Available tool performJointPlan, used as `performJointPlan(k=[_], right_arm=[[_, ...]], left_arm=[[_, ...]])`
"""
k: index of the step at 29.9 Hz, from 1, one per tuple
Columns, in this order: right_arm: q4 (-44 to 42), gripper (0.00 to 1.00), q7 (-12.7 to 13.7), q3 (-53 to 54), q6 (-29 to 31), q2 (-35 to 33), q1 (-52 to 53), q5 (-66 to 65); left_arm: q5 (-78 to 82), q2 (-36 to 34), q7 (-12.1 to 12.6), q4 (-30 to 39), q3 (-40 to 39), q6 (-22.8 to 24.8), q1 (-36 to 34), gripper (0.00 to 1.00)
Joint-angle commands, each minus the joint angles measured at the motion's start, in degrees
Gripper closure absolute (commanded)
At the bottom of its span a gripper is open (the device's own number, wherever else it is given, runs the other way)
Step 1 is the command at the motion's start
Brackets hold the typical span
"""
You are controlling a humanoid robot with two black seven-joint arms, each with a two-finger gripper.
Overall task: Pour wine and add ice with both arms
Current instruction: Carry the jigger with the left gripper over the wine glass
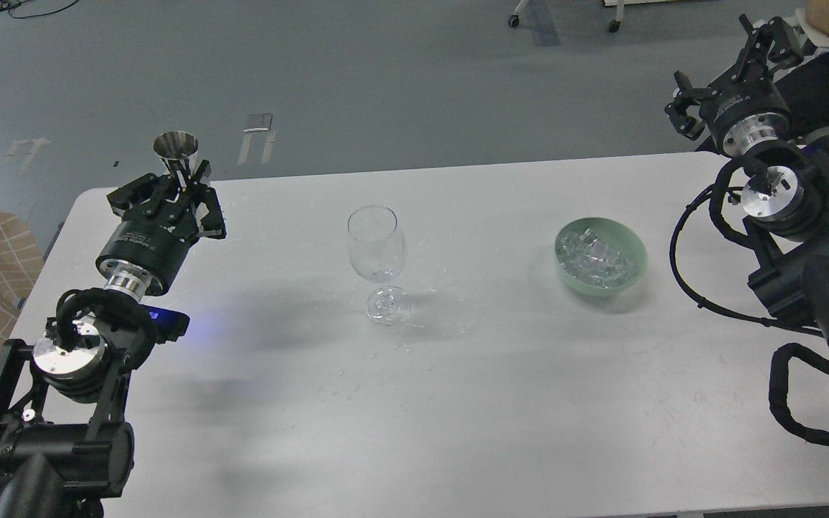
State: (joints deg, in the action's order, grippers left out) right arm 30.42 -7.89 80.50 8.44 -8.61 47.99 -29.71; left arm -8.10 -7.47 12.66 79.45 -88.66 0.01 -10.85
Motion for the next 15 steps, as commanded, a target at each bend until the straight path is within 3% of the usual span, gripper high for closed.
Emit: performJointPlan(k=[1, 15], right_arm=[[-0.01, 0.0, -0.02, 0.01, 0.0, 0.0, 0.0, 0.0], [0.08, 0.0, -0.1, 0.09, 0.0, -0.35, -0.7, 0.09]], left_arm=[[0.27, 0.97, 0.0, 1.76, 1.99, -2.12, 0.13, 0.94], [7.3, -0.44, 0.17, 5.98, 7.88, -3.0, -0.22, 0.95]])
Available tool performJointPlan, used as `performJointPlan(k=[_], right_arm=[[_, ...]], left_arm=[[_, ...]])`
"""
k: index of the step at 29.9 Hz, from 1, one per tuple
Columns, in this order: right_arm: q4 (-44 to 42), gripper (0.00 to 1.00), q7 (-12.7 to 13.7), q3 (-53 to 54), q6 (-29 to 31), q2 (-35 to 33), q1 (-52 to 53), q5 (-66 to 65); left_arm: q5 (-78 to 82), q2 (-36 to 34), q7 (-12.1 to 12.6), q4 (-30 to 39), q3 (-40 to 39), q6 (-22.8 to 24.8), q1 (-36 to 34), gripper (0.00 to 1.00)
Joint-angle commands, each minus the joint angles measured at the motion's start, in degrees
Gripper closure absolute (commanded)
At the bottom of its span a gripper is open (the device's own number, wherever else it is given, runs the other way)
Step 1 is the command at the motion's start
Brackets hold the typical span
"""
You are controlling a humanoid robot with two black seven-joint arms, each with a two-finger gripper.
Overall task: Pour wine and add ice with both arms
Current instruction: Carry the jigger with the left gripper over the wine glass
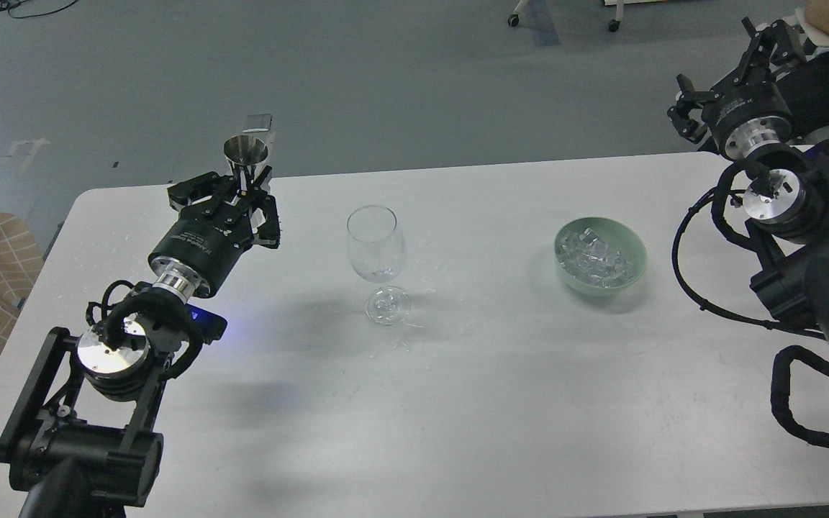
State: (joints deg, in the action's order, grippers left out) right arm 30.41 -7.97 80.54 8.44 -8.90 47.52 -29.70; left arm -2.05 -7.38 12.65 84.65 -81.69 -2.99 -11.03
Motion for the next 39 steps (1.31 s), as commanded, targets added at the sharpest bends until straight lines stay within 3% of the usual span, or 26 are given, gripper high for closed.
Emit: performJointPlan(k=[1, 14, 20, 39], right_arm=[[0.09, 0.0, -0.02, 0.05, 0.09, -0.06, -0.24, 0.09], [0.26, 0.0, -0.02, 0.05, 0.09, -0.06, -0.24, 0.09], [0.26, 0.0, 0.06, 0.05, 0.09, -0.24, -0.33, 0.09], [0.35, 0.0, 0.06, 0.14, 0.09, -0.5, -0.94, 0.17]], left_arm=[[1.34, -0.97, 0.18, 1.21, 1.53, 0.0, 0.04, 0.95], [11.0, -1.85, 0.27, 3.76, 5.66, 0.0, 0.13, 0.94], [15.4, -2.73, 3.16, 4.2, 6.55, 0.0, -0.22, 0.93], [30.08, -2.9, 5.71, 6.4, 9.71, -2.02, -1.1, 0.93]])
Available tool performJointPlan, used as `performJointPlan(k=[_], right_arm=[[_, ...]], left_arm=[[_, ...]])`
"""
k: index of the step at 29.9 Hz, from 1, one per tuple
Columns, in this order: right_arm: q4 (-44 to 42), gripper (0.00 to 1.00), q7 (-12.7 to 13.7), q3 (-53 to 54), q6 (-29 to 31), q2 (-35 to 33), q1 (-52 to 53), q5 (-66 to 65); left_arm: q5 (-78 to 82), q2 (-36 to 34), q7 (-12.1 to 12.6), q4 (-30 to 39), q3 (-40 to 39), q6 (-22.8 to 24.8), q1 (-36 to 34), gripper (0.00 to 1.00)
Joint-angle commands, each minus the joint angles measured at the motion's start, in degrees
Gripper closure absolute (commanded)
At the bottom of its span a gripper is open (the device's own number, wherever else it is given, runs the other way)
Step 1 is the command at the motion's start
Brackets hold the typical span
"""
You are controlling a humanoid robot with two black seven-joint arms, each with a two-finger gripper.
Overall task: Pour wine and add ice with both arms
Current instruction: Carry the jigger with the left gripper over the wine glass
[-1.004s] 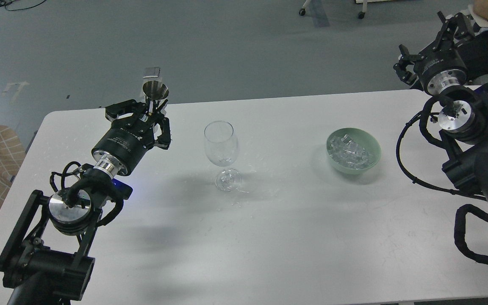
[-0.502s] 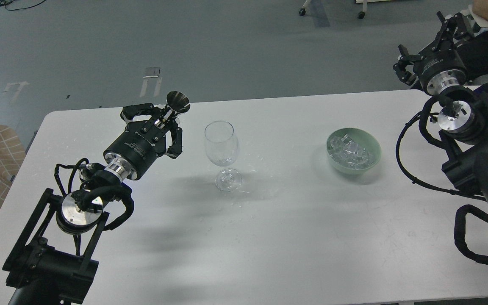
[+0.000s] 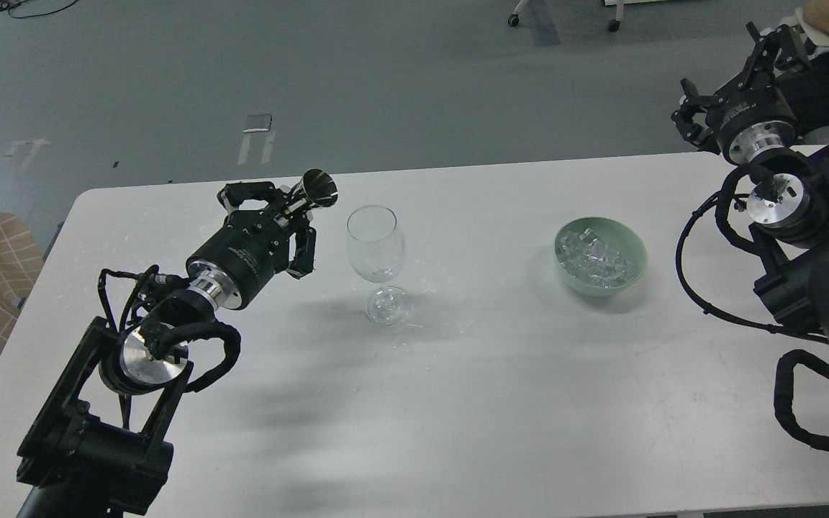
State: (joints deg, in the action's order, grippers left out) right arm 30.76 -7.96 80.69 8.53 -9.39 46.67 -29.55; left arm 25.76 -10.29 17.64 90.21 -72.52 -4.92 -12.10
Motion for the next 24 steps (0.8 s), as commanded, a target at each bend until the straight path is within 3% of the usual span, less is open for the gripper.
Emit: performJointPlan(k=[1, 19, 24], right_arm=[[0.0, 0.0, -0.04, 0.0, 0.0, -0.01, -0.17, 0.01], [0.0, 0.0, -0.04, 0.0, 0.0, -0.01, -0.26, 0.1], [0.0, 0.0, -0.04, 0.0, 0.0, -0.01, -0.26, 0.02]], left_arm=[[2.63, 0.09, 1.51, 1.02, 0.71, -0.18, -0.21, 0.93], [8.69, 0.01, 2.4, 1.02, 0.98, -2.29, -1.35, 0.92], [9.22, -0.08, 3.63, 1.11, 0.98, -2.29, -2.58, 0.92]])
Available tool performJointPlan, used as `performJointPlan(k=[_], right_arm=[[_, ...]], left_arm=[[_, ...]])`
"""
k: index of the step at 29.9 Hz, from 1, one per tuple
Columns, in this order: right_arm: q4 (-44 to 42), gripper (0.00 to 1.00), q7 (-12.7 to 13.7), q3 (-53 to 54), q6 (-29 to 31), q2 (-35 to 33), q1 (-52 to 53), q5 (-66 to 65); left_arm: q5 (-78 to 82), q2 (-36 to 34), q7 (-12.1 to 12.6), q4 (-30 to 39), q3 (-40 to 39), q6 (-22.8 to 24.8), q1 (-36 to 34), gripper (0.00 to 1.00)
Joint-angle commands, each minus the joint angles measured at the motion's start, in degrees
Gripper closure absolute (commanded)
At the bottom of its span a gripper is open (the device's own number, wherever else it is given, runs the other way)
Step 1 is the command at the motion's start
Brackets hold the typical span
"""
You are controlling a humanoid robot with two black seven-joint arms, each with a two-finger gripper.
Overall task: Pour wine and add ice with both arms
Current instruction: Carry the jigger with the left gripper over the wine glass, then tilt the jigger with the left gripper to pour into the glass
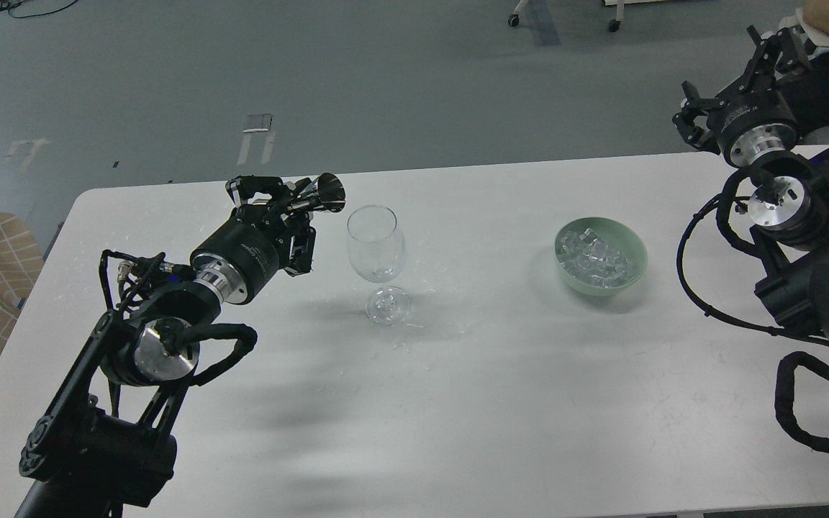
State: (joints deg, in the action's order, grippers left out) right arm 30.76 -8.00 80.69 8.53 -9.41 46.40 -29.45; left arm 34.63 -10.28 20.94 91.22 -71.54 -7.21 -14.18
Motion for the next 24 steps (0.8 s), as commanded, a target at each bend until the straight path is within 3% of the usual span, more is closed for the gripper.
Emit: performJointPlan(k=[1, 10, 17, 24], right_arm=[[0.0, 0.0, 0.0, 0.0, 0.0, 0.0, 0.0, 0.0], [0.0, 0.0, 0.0, 0.0, 0.0, -0.08, -0.17, 0.0], [0.0, 0.0, 0.0, 0.0, 0.0, -0.08, -0.17, 0.0], [0.0, 0.0, -0.08, 0.0, 0.0, -0.08, -0.17, 0.0]], left_arm=[[0.61, -0.09, 0.33, 0.1, 0.0, 0.0, -0.76, 0.92], [4.57, -0.26, 1.38, 0.62, 0.08, 0.26, -2.25, 0.91], [7.9, -0.44, 3.75, 2.82, 0.08, 0.7, -3.04, 0.91], [9.93, -2.63, 3.85, 3.79, 1.84, 1.23, -4.45, 0.91]])
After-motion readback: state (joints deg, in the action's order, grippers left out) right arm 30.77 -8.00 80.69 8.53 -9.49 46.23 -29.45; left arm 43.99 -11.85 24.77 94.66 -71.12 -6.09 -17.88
